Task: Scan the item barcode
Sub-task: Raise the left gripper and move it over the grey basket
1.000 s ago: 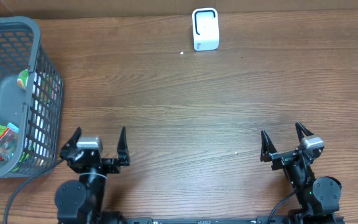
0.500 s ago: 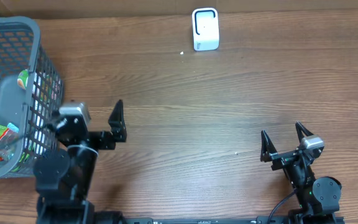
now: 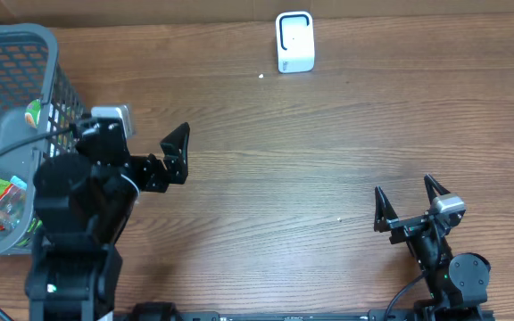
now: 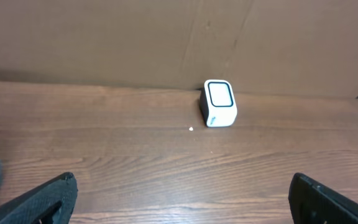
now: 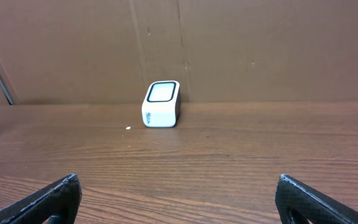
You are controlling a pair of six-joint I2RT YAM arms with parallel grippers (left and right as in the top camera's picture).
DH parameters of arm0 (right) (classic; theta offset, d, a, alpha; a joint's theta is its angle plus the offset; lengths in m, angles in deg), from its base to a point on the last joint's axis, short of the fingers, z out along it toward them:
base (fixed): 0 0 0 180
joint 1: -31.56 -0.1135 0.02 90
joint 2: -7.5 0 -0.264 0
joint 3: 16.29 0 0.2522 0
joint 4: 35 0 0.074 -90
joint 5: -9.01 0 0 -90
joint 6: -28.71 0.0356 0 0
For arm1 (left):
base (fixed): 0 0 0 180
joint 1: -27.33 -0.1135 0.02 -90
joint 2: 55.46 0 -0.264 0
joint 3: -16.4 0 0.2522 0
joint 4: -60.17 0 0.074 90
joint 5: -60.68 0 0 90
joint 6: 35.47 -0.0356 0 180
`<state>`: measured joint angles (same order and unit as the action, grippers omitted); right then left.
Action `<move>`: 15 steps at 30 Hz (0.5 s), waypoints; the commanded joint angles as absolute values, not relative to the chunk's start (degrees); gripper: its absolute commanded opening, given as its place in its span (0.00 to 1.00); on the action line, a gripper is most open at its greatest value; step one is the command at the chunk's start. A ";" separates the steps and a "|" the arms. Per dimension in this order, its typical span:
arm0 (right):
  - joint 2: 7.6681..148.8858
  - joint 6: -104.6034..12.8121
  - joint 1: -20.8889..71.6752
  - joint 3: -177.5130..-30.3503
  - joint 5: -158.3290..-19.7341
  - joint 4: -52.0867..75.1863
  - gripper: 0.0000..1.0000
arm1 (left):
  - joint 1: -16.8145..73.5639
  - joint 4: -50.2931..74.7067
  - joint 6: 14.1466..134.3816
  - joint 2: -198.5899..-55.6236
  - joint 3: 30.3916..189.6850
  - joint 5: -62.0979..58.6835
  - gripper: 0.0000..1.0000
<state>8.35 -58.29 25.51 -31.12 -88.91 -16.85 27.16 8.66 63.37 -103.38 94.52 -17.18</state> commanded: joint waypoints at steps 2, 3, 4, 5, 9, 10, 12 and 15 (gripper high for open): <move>7.67 -57.85 25.19 -30.50 -88.52 -17.09 1.00 | 27.36 1.99 62.65 -109.13 104.97 -14.03 1.00; 7.67 -57.85 25.19 -30.50 -88.52 -17.09 1.00 | 27.36 -0.02 62.63 -110.75 107.28 -12.90 1.00; 7.67 -57.85 25.19 -30.50 -88.52 -17.09 1.00 | 27.36 -2.27 62.60 -112.69 109.99 -11.52 1.00; 7.67 -57.85 25.19 -30.50 -88.52 -17.09 1.00 | 27.36 -4.72 62.58 -114.81 112.84 -10.12 1.00; 7.67 -57.85 25.19 -30.50 -88.52 -17.09 1.00 | 27.36 -15.58 61.79 -124.08 124.55 -6.38 1.00; 7.67 -57.85 25.19 -30.50 -88.52 -17.09 1.00 | 27.36 -17.27 61.77 -125.59 126.28 -5.49 1.00; 7.67 -57.85 25.19 -30.50 -88.52 -17.09 1.00 | 27.36 -19.56 61.79 -128.10 128.46 -3.63 1.00; 7.67 -57.85 25.19 -30.50 -88.52 -17.09 1.00 | 27.36 -21.07 61.82 -130.16 128.75 0.28 1.00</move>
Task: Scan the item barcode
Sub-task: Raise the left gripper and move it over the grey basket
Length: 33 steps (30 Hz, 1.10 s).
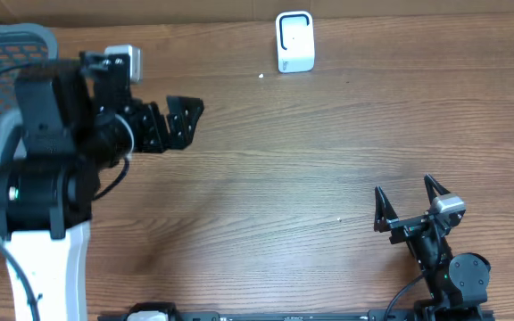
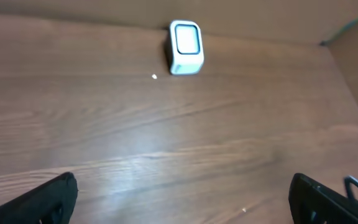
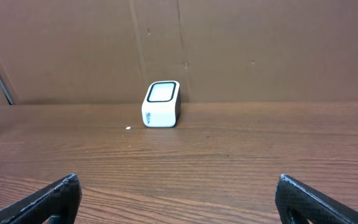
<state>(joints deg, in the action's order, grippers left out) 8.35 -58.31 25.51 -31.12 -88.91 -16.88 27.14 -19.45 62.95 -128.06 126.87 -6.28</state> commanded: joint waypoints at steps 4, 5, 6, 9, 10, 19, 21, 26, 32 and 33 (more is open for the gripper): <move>7.67 -57.85 25.19 -30.50 -88.52 -17.09 1.00 | 27.36 -22.32 61.79 -132.41 128.75 1.83 1.00; 7.67 -57.85 25.19 -30.50 -88.52 -17.09 1.00 | 27.36 -21.88 61.79 -132.89 128.75 1.83 1.00; 7.67 -57.85 25.19 -30.50 -88.52 -17.09 1.00 | 27.36 -21.11 61.79 -133.37 128.75 1.83 0.99; 7.67 -57.85 25.19 -30.50 -88.52 -17.09 1.00 | 27.31 -19.65 62.91 -134.55 129.80 -0.18 0.86; 7.67 -57.85 25.19 -30.50 -88.52 -17.09 1.00 | 27.29 -19.91 64.70 -134.79 130.74 -2.71 0.85; 7.67 -57.85 25.19 -30.50 -88.52 -17.09 1.00 | 20.67 -35.06 74.12 -138.51 150.28 -29.03 0.92; 7.67 -57.85 25.19 -30.50 -88.52 -17.09 1.00 | 16.47 -37.83 74.76 -139.31 154.17 -32.18 0.94; 7.67 -57.85 25.19 -30.50 -88.52 -17.09 1.00 | 4.26 -40.30 78.71 -140.04 156.68 -35.15 1.00; 7.67 -57.85 25.19 -30.50 -88.52 -17.09 1.00 | -9.84 -41.14 83.37 -143.93 156.68 -35.24 1.00; 7.67 -57.85 25.19 -30.50 -88.52 -17.09 1.00 | -11.11 -41.27 84.15 -144.78 156.68 -35.26 1.00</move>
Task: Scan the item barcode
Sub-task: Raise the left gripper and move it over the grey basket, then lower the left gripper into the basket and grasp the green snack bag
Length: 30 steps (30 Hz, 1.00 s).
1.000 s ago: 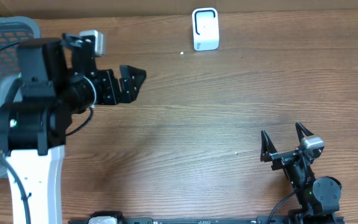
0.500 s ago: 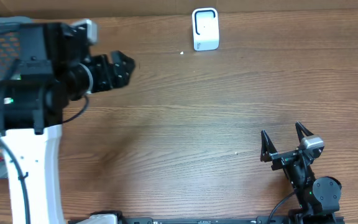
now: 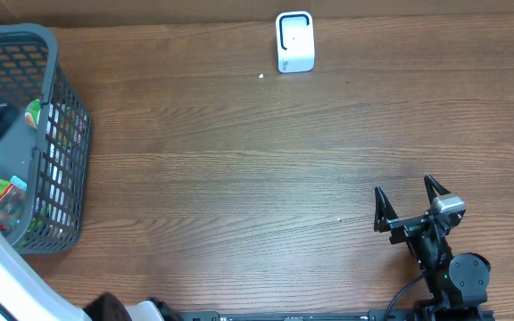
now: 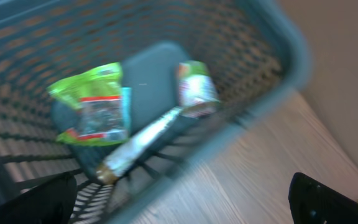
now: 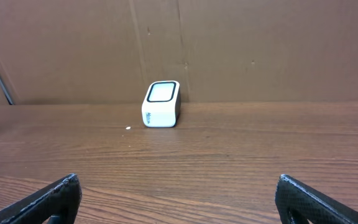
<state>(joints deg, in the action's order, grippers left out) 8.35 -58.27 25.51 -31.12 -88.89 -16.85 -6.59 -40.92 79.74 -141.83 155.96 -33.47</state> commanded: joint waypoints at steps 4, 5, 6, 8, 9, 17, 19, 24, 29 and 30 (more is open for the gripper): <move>7.67 -57.85 25.19 -30.50 -88.52 -17.09 1.00 | -14.41 -42.97 85.05 -149.41 156.64 -35.52 1.00; 7.67 -57.85 25.19 -30.50 -88.52 -17.09 1.00 | -14.78 -43.28 85.07 -150.48 156.64 -35.50 1.00; 7.67 -57.85 25.19 -30.50 -88.52 -17.09 1.00 | -15.11 -43.58 85.36 -151.53 156.64 -35.50 1.00; 7.67 -57.85 25.19 -30.50 -88.52 -17.09 1.00 | -15.77 -43.85 85.42 -153.89 156.64 -35.50 1.00; 7.67 -57.85 25.19 -30.50 -88.52 -17.09 1.00 | -16.03 -43.95 85.42 -154.94 156.64 -35.52 1.00; 7.67 -57.85 25.19 -30.50 -88.52 -17.09 1.00 | -16.64 -43.17 82.01 -162.37 156.64 -35.91 1.00; 7.67 -57.85 25.19 -30.50 -88.52 -17.09 1.00 | -16.64 -43.19 80.55 -164.08 156.64 -35.91 1.00; 7.67 -57.85 25.19 -30.50 -88.52 -17.09 1.00 | -16.64 -43.23 77.95 -167.84 156.64 -35.98 1.00; 7.67 -57.85 25.19 -30.50 -88.52 -17.09 1.00 | -16.64 -43.80 76.77 -171.14 156.64 -37.66 1.00; 7.67 -57.85 25.19 -30.50 -88.52 -17.09 1.00 | -16.64 -44.00 76.79 -171.86 156.64 -38.41 1.00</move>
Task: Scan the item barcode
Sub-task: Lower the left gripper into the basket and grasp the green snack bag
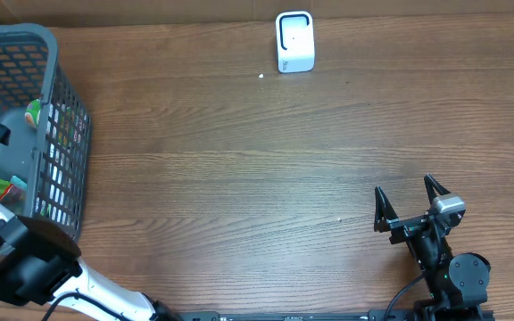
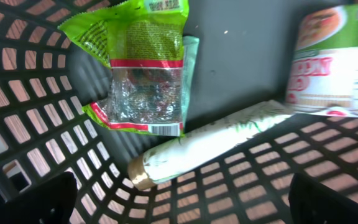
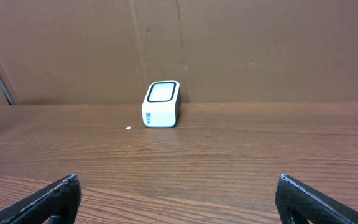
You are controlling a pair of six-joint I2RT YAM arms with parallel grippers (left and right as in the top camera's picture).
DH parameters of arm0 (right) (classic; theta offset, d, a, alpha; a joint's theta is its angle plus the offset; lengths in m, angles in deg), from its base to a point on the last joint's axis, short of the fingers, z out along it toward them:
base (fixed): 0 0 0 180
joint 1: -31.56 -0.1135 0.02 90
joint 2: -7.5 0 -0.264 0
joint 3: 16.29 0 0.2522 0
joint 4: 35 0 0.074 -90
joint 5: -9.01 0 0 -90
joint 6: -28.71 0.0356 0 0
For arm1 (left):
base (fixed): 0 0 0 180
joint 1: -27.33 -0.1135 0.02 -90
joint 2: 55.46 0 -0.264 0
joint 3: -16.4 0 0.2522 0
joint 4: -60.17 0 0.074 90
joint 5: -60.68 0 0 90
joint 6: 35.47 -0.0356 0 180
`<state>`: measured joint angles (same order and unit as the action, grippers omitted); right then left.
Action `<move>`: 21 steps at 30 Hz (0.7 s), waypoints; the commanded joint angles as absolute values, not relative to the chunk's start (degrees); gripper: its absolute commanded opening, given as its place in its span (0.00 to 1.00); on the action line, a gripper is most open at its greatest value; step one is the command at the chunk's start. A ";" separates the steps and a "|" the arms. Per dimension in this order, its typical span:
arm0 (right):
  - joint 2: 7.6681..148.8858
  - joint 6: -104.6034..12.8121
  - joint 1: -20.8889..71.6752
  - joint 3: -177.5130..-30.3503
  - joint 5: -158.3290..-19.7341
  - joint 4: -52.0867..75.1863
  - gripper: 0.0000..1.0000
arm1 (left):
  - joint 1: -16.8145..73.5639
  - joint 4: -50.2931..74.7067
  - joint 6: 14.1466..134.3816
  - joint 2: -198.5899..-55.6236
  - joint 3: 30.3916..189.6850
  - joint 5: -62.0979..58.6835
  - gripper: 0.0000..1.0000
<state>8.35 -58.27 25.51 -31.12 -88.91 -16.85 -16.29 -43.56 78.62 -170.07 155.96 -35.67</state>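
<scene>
A grey mesh basket (image 1: 58, 62) stands at the table's left edge. The left wrist view looks down into the basket (image 2: 36, 93): a green snack packet (image 2: 143, 62) with a barcode at its lower edge, a white-and-green tube (image 2: 213, 144) with a gold cap, and a green-labelled cup (image 2: 337, 62). My left gripper (image 2: 182, 205) hangs open above them, holding nothing. The white barcode scanner (image 1: 294, 41) stands at the far edge of the table, and the right wrist view also shows the scanner (image 3: 162, 104). My right gripper (image 1: 409, 203) rests open near the front right, far from it.
A brown cardboard wall (image 3: 241, 50) rises behind the scanner. A small white speck (image 1: 261, 76) lies on the wooden table (image 1: 266, 169) near the scanner. The left arm's white link reaches in over the basket from the lower left corner.
My left gripper has come closer to the items in the basket; the packet, tube and cup now fill its view sharply. The right arm has not moved.
My left gripper first stood open beside the basket, facing the scanner. It was then higher, looking down on the table. Later it had swung over the basket, and now it hangs open close above the items. The right gripper stayed open and still.
</scene>
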 commanded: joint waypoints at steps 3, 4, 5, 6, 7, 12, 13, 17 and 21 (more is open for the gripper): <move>7.67 -57.85 25.19 -30.50 -88.52 -17.09 1.00 | -16.64 -44.83 76.77 -174.09 156.59 -39.45 1.00; 7.67 -57.85 25.19 -30.50 -88.52 -17.09 1.00 | -16.64 -45.03 76.79 -174.77 156.57 -39.67 1.00; 7.67 -57.85 25.19 -30.50 -88.52 -17.09 1.00 | -16.64 -45.31 76.79 -176.01 156.53 -40.28 1.00; 7.67 -57.85 25.19 -30.50 -88.52 -17.09 1.00 | -16.64 -45.38 76.79 -176.49 156.48 -40.28 1.00; 7.67 -57.85 25.19 -30.50 -88.52 -17.09 1.00 | -16.64 -45.33 76.79 -177.24 156.22 -40.26 1.00; 7.67 -57.85 25.19 -30.50 -88.52 -17.09 1.00 | -16.64 -44.33 76.79 -179.92 154.69 -40.48 1.00; 7.67 -57.85 25.19 -30.50 -88.52 -17.09 1.00 | -16.64 -43.74 76.70 -180.43 154.39 -40.50 1.00; 7.67 -57.85 25.19 -30.50 -88.52 -17.09 1.00 | -16.64 -40.92 75.02 -180.71 152.75 -40.39 1.00; 7.67 -57.85 25.19 -30.50 -88.52 -17.09 1.00 | -16.64 -38.25 73.97 -180.71 150.80 -40.24 1.00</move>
<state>8.35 -58.27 25.51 -31.12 -88.91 -16.85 -16.29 -39.23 76.13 -180.21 152.35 -39.45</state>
